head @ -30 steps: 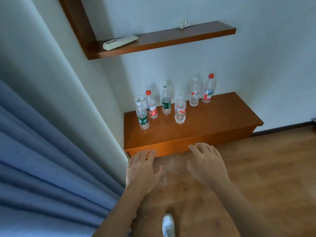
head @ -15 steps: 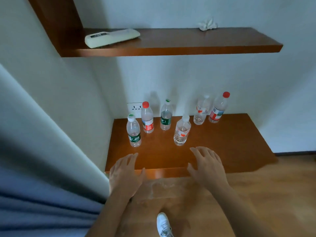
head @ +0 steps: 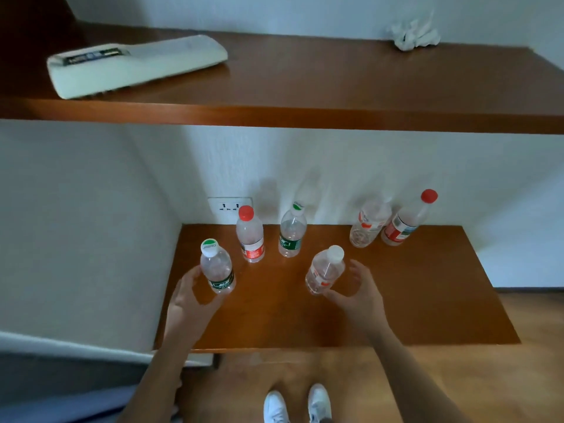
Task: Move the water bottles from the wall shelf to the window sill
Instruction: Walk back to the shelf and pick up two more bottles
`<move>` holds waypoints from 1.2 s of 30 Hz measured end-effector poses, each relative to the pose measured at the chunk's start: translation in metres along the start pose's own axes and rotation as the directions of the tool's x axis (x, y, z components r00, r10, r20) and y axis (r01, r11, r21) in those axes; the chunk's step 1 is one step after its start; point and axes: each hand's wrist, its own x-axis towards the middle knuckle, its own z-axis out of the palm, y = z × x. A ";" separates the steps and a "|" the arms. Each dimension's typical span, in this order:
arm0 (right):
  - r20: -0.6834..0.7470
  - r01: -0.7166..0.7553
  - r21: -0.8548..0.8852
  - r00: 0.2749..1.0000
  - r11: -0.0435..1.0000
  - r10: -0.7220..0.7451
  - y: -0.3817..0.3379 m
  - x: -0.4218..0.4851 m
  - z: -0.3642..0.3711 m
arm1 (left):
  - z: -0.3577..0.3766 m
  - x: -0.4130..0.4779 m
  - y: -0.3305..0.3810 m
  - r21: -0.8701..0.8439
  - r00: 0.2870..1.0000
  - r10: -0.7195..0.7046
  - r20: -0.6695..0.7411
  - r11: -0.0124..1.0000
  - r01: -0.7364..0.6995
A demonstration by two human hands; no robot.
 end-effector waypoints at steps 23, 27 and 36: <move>-0.041 0.125 0.057 0.992 0.990 -0.123 -0.017 0.049 0.034 | 0.041 0.048 0.042 -0.180 0.987 -0.084 -0.134 0.982 0.059; -0.126 0.131 0.179 0.986 0.975 -0.109 -0.047 0.042 0.021 | 0.032 0.028 0.063 -0.220 0.985 -0.017 -0.171 0.975 -0.022; -0.220 0.195 0.353 0.968 0.915 -0.121 -0.121 0.022 -0.010 | 0.005 0.002 0.128 -0.412 0.976 0.070 -0.205 0.899 -0.151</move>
